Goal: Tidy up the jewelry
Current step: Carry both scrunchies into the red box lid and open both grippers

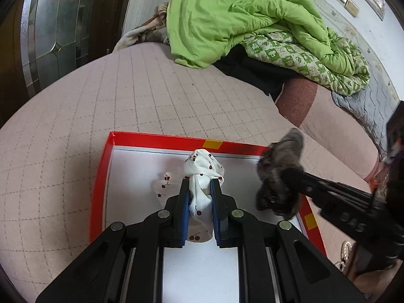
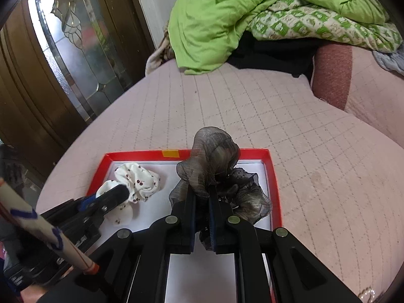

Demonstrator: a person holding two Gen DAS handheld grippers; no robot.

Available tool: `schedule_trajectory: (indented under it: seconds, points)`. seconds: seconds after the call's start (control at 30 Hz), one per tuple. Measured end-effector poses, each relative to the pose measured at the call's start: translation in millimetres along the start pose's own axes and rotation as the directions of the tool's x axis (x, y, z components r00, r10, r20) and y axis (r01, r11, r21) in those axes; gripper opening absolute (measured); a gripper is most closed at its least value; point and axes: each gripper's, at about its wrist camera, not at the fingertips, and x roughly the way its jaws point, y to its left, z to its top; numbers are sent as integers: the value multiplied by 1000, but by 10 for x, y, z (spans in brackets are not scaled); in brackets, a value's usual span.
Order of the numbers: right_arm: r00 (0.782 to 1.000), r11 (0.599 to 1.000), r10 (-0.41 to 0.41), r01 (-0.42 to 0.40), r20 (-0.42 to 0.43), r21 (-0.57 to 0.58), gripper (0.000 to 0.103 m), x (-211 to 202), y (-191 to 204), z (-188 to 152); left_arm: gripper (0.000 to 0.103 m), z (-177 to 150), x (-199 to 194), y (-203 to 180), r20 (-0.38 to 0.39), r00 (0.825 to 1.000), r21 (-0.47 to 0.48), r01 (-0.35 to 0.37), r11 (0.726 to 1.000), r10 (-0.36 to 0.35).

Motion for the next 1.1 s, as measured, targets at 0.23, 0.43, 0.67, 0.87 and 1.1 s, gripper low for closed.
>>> schedule_trajectory:
  seconds: [0.23, 0.43, 0.67, 0.87, 1.1]
  points:
    - [1000, 1000, -22, 22, -18, 4, 12, 213, 24, 47, 15, 17, 62, 51, -26, 1000, -35, -15, 999, 14]
    - [999, 1000, -25, 26, -23, 11, 14, 257, 40, 87, 20, 23, 52, 79, -25, 1000, -53, -20, 998, 18]
    - [1000, 999, -4, 4, 4, 37, 26, 139, 15, 127, 35, 38, -47, 99, 10, 1000, -64, -27, 998, 28]
    - [999, 999, 26, -28, 41, 40, 26, -43, 36, 178, 36, 79, -162, 53, 57, 998, -59, -21, 998, 24]
    - [994, 996, 57, -64, 94, 69, 26, -389, -48, 159, 36, 109, -271, -5, 96, 995, -52, -13, 999, 18]
